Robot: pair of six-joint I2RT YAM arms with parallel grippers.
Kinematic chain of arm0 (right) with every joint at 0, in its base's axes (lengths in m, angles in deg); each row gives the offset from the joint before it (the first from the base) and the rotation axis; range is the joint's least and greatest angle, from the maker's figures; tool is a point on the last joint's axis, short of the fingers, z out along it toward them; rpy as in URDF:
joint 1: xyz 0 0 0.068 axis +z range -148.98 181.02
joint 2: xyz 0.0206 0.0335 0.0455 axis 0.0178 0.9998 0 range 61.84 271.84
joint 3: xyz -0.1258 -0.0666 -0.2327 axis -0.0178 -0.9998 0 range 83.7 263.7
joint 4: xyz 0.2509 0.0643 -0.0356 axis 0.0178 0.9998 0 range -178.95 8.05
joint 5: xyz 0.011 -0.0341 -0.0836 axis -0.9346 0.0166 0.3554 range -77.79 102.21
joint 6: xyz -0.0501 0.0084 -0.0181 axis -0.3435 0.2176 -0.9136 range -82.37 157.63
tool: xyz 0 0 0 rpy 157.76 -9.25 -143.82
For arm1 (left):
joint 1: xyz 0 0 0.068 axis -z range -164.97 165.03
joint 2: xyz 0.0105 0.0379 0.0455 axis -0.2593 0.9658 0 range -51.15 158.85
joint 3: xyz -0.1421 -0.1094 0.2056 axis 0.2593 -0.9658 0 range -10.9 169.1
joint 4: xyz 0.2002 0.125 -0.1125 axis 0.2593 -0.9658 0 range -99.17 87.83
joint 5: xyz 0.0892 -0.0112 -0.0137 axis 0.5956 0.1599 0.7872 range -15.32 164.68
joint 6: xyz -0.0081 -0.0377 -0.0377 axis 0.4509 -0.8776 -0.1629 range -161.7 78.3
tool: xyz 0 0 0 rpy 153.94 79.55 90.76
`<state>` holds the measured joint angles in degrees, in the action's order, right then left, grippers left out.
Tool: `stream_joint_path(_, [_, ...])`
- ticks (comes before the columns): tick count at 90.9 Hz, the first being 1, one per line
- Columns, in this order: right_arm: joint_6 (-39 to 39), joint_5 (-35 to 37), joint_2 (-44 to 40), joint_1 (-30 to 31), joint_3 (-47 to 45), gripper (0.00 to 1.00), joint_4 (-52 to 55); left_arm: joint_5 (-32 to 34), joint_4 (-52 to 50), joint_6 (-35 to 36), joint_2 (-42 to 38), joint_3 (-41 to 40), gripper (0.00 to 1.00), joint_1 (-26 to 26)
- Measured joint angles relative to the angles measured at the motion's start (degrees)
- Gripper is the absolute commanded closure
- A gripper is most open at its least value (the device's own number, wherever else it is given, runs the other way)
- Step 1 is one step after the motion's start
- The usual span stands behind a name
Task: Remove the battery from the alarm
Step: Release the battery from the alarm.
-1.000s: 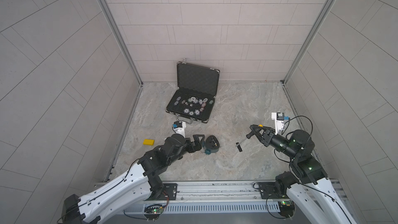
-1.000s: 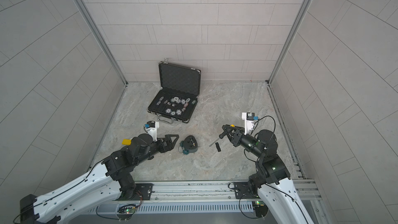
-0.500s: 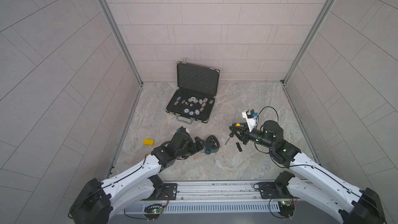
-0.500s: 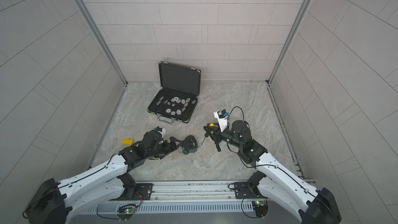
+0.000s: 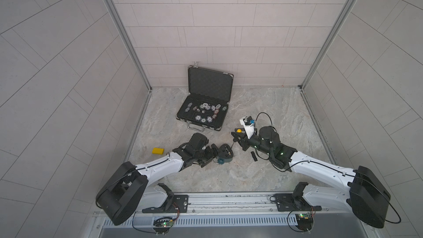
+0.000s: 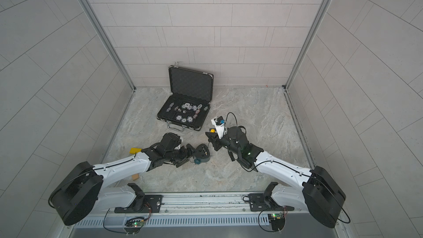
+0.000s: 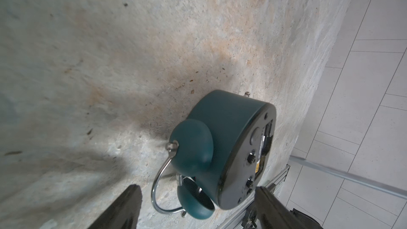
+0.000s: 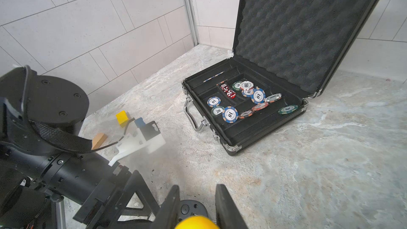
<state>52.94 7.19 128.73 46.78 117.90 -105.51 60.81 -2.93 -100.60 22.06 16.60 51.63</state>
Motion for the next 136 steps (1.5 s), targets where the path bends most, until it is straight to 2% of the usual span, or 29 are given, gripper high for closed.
stream_joint_path(37, [0.0,5.0,4.7,2.3,2.6,1.00,-1.0,-0.8,0.3,0.8,3.0,1.0,0.19,-0.3])
stream_joint_path(84, [-0.2,7.5,6.7,3.4,2.7,1.00,-1.8,-2.0,0.3,1.5,4.3,1.3,0.19,-0.9])
stream_joint_path(118, [-3.5,10.3,6.4,6.3,0.9,1.00,-3.2,-2.9,0.3,1.7,4.6,1.3,0.20,-1.0])
stream_joint_path(136, [-4.2,15.4,5.7,9.7,0.1,1.00,-3.2,-3.1,0.3,1.7,4.6,1.3,0.20,-1.0])
